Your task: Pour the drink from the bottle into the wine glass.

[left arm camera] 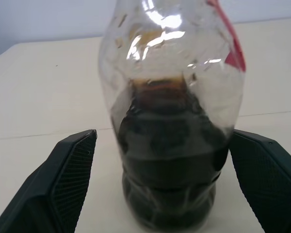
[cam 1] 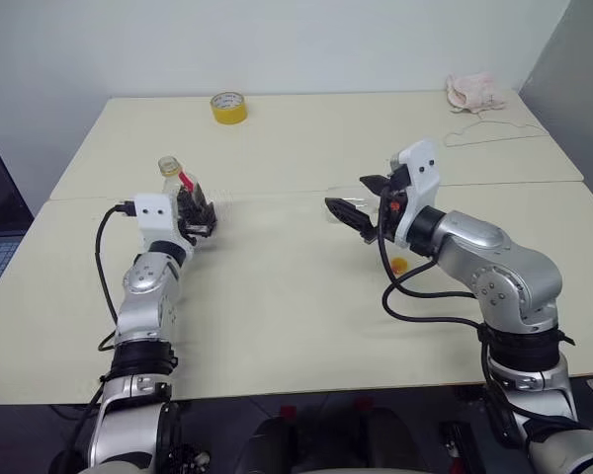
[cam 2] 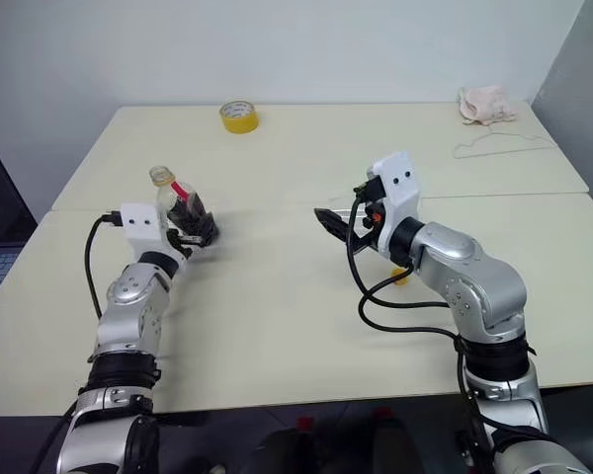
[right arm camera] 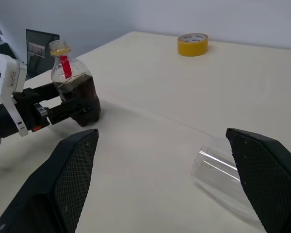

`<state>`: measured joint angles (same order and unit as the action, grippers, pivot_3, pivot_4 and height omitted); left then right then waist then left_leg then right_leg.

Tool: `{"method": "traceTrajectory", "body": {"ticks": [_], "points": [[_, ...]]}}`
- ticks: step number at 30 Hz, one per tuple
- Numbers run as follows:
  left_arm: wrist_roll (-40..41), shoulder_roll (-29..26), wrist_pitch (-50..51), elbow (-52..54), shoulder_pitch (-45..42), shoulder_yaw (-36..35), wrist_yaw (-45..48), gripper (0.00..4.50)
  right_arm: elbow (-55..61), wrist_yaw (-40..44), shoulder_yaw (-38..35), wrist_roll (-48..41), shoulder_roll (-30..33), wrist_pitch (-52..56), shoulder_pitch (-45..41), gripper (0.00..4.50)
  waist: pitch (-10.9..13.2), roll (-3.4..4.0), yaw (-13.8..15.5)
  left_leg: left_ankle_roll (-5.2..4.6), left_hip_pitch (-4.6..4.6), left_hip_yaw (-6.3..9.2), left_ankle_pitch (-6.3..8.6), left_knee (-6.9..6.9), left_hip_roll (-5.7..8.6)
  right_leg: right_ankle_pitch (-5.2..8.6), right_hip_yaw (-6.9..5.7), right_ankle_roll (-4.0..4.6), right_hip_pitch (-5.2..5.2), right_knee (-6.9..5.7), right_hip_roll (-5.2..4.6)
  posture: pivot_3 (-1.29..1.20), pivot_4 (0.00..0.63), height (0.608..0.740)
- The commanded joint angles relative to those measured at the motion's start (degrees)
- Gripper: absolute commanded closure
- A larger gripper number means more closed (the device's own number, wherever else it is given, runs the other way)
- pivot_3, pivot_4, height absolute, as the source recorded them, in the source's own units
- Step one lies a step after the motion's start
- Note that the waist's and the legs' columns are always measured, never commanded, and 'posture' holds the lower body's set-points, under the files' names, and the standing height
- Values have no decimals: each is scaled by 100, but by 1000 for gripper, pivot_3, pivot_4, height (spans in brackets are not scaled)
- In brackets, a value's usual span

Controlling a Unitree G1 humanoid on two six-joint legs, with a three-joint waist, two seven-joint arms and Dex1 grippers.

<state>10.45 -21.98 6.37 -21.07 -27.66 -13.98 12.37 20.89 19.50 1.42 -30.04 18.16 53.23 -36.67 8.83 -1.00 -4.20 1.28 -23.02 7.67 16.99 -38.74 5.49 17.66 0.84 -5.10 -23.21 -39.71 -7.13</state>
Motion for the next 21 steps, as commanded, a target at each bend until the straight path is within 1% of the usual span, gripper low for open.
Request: {"method": "traceTrajectory", "body": {"ticks": [1, 6, 15, 21], "points": [[131, -186, 211, 623, 119, -140, 112, 35, 38, 72, 17, 36, -36, -172, -117, 0, 0, 0, 2, 0, 0, 0, 0, 0, 0, 0, 0, 0, 0, 0, 0, 0, 150, 740], [272, -233, 496, 958, 344, -107, 322, 35, -24, 107, 27, 68, -62, -220, -135, 0, 0, 0, 26, 0, 0, 0, 0, 0, 0, 0, 0, 0, 1, 2, 0, 0, 150, 740], [388, -141, 968, 1319, 526, 116, 626, 35, -74, 177, 31, 111, -98, -247, -126, 0, 0, 0, 81, 0, 1, -3, 0, -2, 1, 0, 1, 0, 3, 5, 0, 0, 150, 740], [577, -410, 1376, 2022, 1033, 159, 1155, 35, -338, 405, -92, 165, 166, -237, -206, 0, 0, 0, 84, 0, 1, -3, 0, 0, 0, 0, 1, 0, 2, 6, 0, 0, 150, 740]]}}
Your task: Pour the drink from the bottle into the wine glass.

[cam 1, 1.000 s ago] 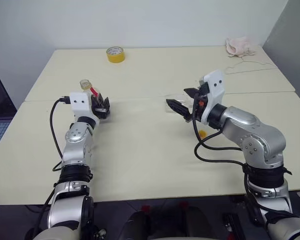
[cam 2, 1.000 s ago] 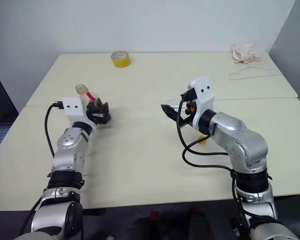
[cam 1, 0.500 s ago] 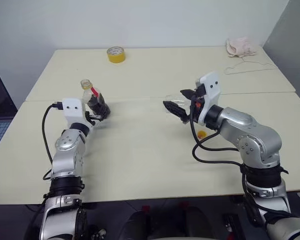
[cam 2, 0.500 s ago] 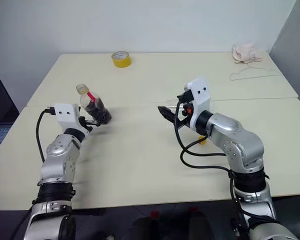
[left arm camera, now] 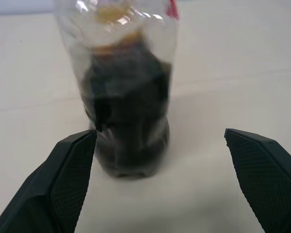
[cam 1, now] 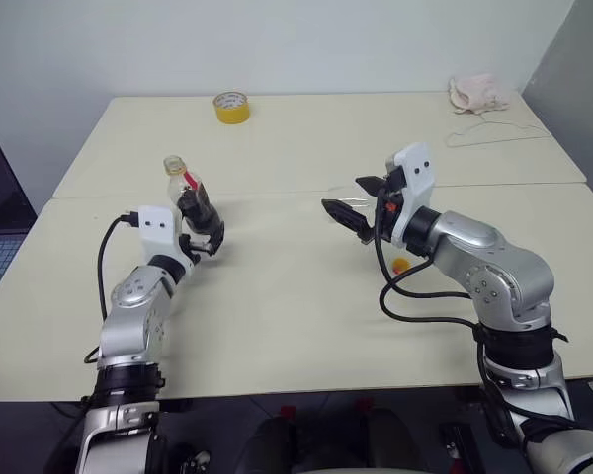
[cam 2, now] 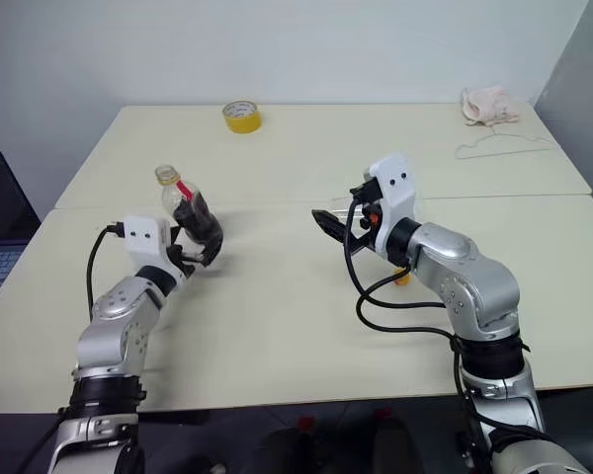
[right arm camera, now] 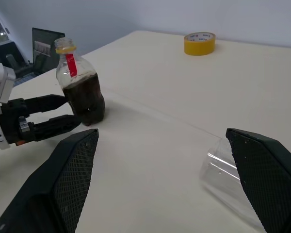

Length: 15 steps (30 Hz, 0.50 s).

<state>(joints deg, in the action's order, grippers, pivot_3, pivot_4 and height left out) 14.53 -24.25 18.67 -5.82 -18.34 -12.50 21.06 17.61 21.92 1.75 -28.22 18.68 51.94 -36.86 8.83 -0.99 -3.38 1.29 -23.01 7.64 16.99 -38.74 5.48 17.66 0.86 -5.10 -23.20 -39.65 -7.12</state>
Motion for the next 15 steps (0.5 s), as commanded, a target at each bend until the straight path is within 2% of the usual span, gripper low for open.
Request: {"method": "traceTrajectory", "body": {"ticks": [1, 11, 15], "points": [[233, -218, 221, 597, 186, 13, 406, 35, -74, 239, -85, 38, 225, -135, -203, 0, 0, 0, 3, 0, 0, 1, 0, 0, -1, 0, -1, 0, 0, 1, 1, 0, 150, 740], [734, -196, 695, 1558, 913, 134, 961, 35, -818, 901, 244, 708, 1210, -556, -260, 0, 0, 0, 21, 0, -1, -3, 0, 0, -1, 0, 1, 0, 5, 12, 0, 0, 150, 740], [1089, -341, 1024, 2106, 1114, 532, 1573, 35, -1374, 1244, 937, 1539, 1776, -958, -639, 0, 1, 0, 26, 0, 0, -6, 0, 0, -1, 0, 2, 0, 6, 14, 0, 0, 150, 740]]}}
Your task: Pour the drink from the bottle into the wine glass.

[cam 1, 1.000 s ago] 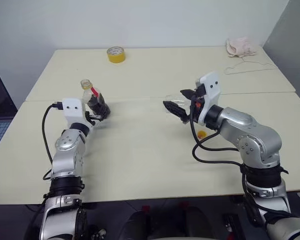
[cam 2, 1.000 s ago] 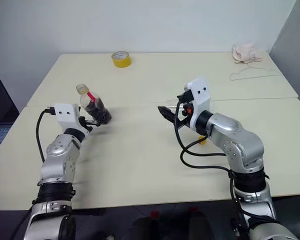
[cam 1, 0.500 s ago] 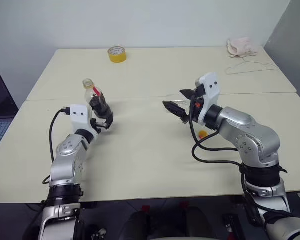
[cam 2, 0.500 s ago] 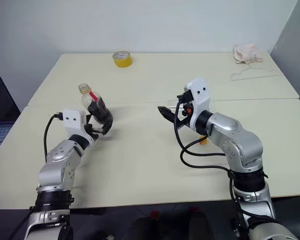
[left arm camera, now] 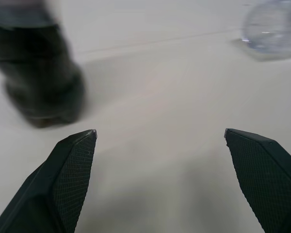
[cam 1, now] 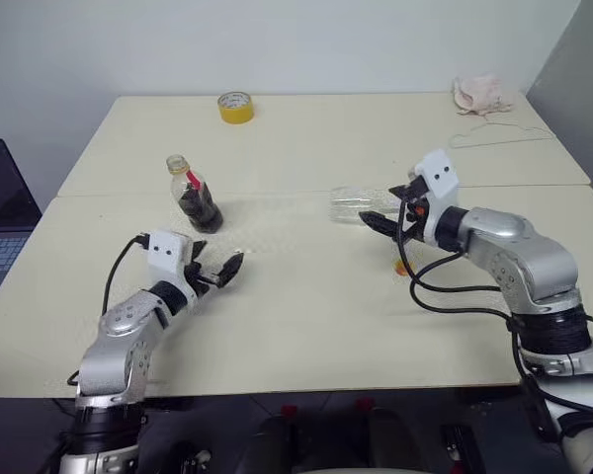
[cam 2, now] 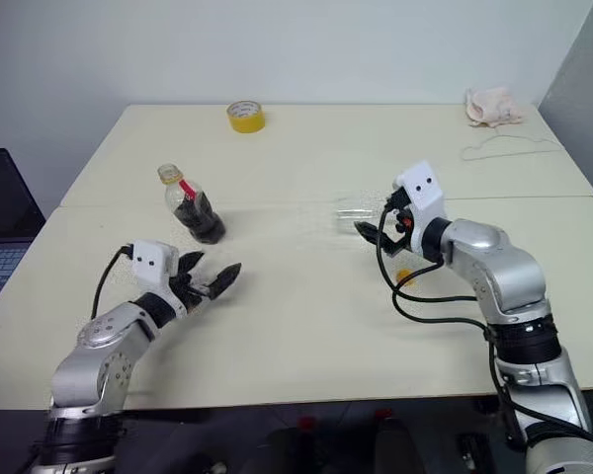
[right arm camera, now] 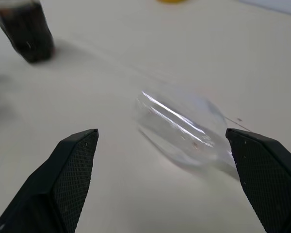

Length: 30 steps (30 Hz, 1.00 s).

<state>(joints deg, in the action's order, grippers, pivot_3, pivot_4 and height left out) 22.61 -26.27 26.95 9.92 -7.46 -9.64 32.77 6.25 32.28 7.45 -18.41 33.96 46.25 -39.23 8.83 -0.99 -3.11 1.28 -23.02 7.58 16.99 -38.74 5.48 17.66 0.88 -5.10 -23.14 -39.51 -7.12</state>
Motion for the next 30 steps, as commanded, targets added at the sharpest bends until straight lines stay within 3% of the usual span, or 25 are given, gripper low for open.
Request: {"method": "traceTrajectory", "body": {"ticks": [1, 7, 12, 17, 26, 30], "points": [[381, -200, 380, 662, 9, 384, 543, 35, -493, 230, 633, 898, 325, -593, -610, 0, 0, 0, -4, 0, 0, -1, 0, 1, 0, 0, 1, 0, 0, 0, 0, 0, 150, 740], [369, -471, 699, 843, -312, 931, 898, 35, -1637, 560, 1433, 1871, 144, -1335, -1388, 0, 0, 0, -15, 0, 1, -3, 0, 6, -5, 1, 1, 1, -2, 5, 4, 0, 150, 740], [299, -362, 703, 771, -586, 1047, 742, 35, -2935, 479, 1831, 2617, -230, -1966, -1785, 0, 1, -1, -11, 0, -1, -3, 0, 2, -3, 0, 0, 1, 1, 10, 3, 0, 150, 740], [96, -424, 632, 688, -440, 1038, 626, 35, -4081, 224, 1951, 3241, -421, -2583, -2000, 0, 1, 0, -18, 1, -1, -3, 0, 2, -2, 0, 0, 1, 1, 11, 2, 0, 150, 740], [62, -417, 654, 811, -356, 970, 583, 35, -5078, 89, 2008, 4015, -604, -3215, -2346, 0, 1, 1, -28, 1, 0, -3, 0, 3, -3, 0, 0, 1, -1, 10, 3, 0, 150, 740], [54, -415, 644, 849, -308, 969, 551, 0, -5219, 79, 1964, 4159, -735, -3331, -2459, 904, 1, 1, -34, 1, 0, -3, -1, 3, -4, 0, 1, 1, -2, 10, 3, 0, 150, 740]]}}
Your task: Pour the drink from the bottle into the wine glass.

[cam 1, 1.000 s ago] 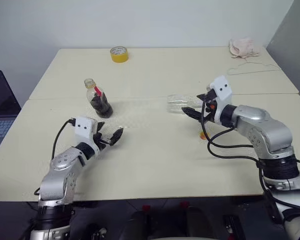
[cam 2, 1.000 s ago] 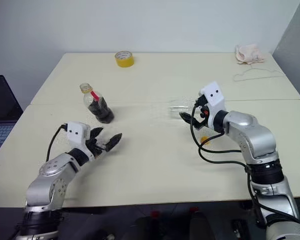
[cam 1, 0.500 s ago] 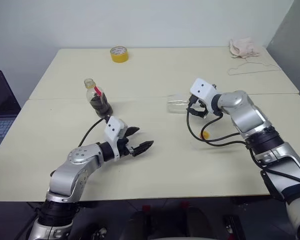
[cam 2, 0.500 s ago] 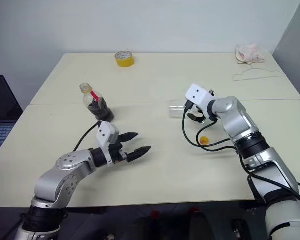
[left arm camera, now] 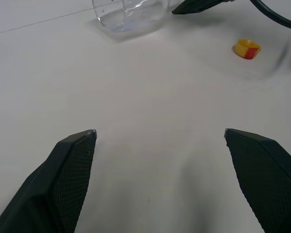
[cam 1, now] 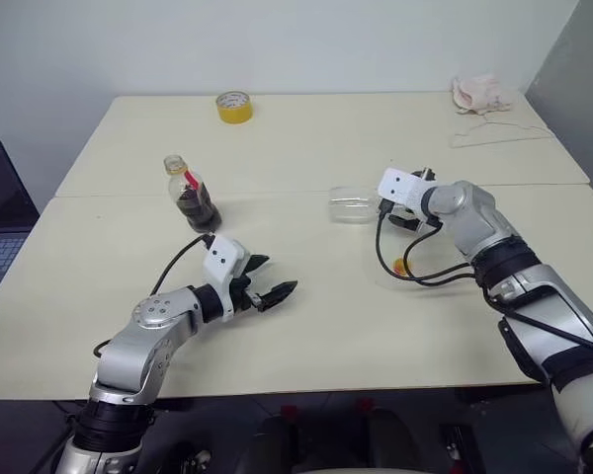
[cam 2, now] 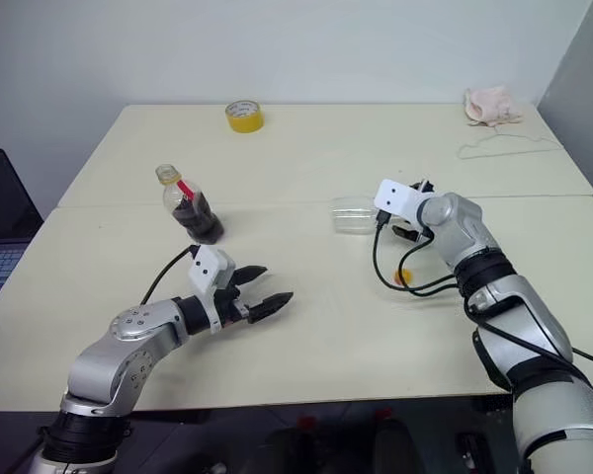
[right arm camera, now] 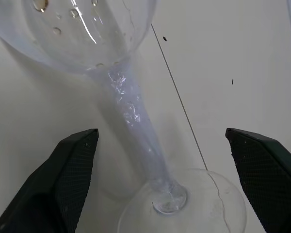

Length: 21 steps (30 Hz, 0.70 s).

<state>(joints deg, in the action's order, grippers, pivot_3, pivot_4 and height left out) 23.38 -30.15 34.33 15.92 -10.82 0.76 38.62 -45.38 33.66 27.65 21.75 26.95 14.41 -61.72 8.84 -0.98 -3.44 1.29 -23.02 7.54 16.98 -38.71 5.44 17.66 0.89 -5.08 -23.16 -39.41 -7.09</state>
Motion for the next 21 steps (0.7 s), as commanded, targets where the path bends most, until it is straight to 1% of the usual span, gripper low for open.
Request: {"method": "traceTrajectory", "body": {"ticks": [1, 5, 9, 10, 11, 12, 17, 21], "points": [[-25, -28, -97, 252, 39, -72, -44, 0, -71, -64, -35, 199, -55, -174, -228, 1243, 0, 0, -3, 0, 0, 0, 0, 0, 0, 0, 0, 0, 0, 0, 0, 0, 150, 740], [-33, -25, -114, 240, 44, -74, -85, 0, -67, 45, 13, 387, -97, -200, -230, 2582, 0, 0, 8, 0, 0, 1, 0, -1, 1, 0, 0, 0, 0, 0, -1, 0, 150, 740], [-70, -3, -147, 215, 39, -65, -123, 0, 101, 260, 105, 595, -66, -141, -148, 4021, 0, 0, 3, 0, 0, 1, 0, -1, 0, 0, -1, 0, 0, -1, 0, 0, 150, 740], [-72, 2, -150, 215, 39, -65, -127, 0, 146, 283, 84, 596, -69, -166, -116, 4067, 0, 0, 5, 0, 0, 1, 0, -1, 0, 0, -1, 0, 0, -1, 0, 0, 150, 740], [-74, 8, -152, 215, 42, -70, -129, 0, 202, 272, 23, 579, -86, -188, -81, 4302, 0, 0, 2, 0, 0, 2, 0, -1, 0, 0, -1, 0, 1, 0, 0, 0, 150, 740], [-81, 8, -157, 213, 46, -74, -130, 0, 256, 280, -52, 538, -111, -223, -52, 4333, 0, 0, 2, 0, 0, 0, 0, 0, 1, 0, 1, 0, 0, 0, 0, 0, 150, 740], [-91, 9, -171, 211, 63, -82, -147, 0, 679, 353, -351, 294, -96, -465, 189, 4337, 0, 0, -1, 1, 0, 1, 0, -1, 0, 0, 0, 0, 0, 0, 0, 0, 150, 740], [-58, 19, -177, 225, 107, -105, -169, 0, 1620, 900, -564, -199, -6, -904, 736, 4337, 0, 0, 2, 1, 0, 1, 0, -1, -1, 0, -1, 0, 0, -1, 0, 0, 150, 740]]}}
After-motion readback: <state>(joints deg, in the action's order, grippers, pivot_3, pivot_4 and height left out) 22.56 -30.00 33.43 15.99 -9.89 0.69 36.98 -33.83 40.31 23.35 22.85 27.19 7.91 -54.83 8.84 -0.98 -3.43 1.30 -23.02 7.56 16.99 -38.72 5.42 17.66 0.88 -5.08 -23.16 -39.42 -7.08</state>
